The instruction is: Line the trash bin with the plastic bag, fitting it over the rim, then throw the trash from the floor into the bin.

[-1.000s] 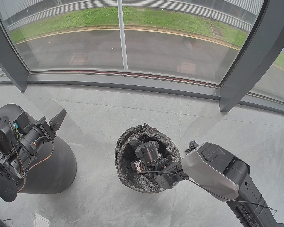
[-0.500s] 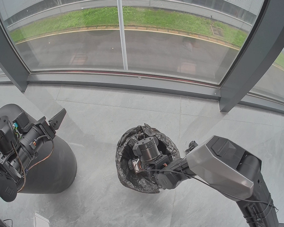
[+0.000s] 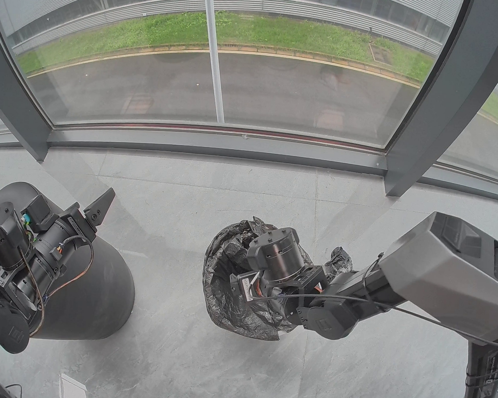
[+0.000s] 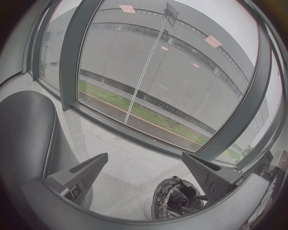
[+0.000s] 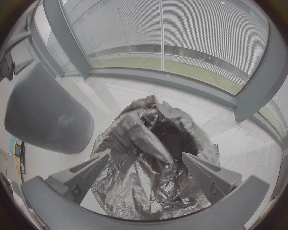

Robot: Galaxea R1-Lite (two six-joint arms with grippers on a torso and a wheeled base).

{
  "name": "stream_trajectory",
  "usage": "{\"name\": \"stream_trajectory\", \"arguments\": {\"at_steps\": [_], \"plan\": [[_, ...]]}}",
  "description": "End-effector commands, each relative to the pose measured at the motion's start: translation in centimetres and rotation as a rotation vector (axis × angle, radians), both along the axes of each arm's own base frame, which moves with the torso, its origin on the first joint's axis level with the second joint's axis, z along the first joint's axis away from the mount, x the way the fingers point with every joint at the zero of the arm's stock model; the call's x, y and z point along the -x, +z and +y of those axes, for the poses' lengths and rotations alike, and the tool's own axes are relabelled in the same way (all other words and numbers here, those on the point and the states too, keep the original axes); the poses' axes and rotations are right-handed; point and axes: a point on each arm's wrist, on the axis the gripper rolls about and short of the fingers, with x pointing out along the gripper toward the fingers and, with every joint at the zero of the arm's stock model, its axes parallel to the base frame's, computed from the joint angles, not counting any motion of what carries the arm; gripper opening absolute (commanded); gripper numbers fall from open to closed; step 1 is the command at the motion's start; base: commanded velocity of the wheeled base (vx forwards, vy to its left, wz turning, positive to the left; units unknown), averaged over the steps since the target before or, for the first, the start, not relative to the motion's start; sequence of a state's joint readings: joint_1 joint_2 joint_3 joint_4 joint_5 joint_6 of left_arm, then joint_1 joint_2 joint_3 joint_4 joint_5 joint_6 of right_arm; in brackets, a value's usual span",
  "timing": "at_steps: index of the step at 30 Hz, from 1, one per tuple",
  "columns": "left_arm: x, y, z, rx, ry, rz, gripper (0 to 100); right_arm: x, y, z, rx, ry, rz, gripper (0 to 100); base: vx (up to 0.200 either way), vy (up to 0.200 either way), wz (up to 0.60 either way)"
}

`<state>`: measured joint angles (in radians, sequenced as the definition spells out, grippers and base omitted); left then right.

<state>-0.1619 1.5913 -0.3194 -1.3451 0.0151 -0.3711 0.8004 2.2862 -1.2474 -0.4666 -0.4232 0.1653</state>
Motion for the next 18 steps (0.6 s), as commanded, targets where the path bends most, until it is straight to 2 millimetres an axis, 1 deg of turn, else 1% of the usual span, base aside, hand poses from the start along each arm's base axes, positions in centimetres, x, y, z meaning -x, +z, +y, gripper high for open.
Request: {"name": "stream_trajectory", "arguments": {"at_steps": [1,7,12,15,18], "plan": [[0.1,0.1,0.1,0.001,0.003,-0.003,100,0.0,2.2,-1.0,-0.035,-0.019,-0.034,100,0.0,0.0,0.0],[0.0,0.0,0.1,0.0,0.006,0.0,100,-0.2,1.2,-0.9,-0.025,-0.017,-0.016,100,0.0,0.0,0.0],[-0.1,-0.2,0.1,-0.001,0.006,0.007,100,-0.3,-0.3,0.3,-0.023,0.013,-0.015,100,0.0,0.0,0.0],[-0.1,-0.2,0.1,0.001,0.006,0.007,100,-1.0,-1.2,1.1,-0.019,0.014,-0.018,100,0.0,0.0,0.0],[-0.1,-0.1,0.1,0.001,0.006,0.006,100,-2.5,-2.1,2.0,-0.025,-0.004,-0.036,100,0.0,0.0,0.0]]}}
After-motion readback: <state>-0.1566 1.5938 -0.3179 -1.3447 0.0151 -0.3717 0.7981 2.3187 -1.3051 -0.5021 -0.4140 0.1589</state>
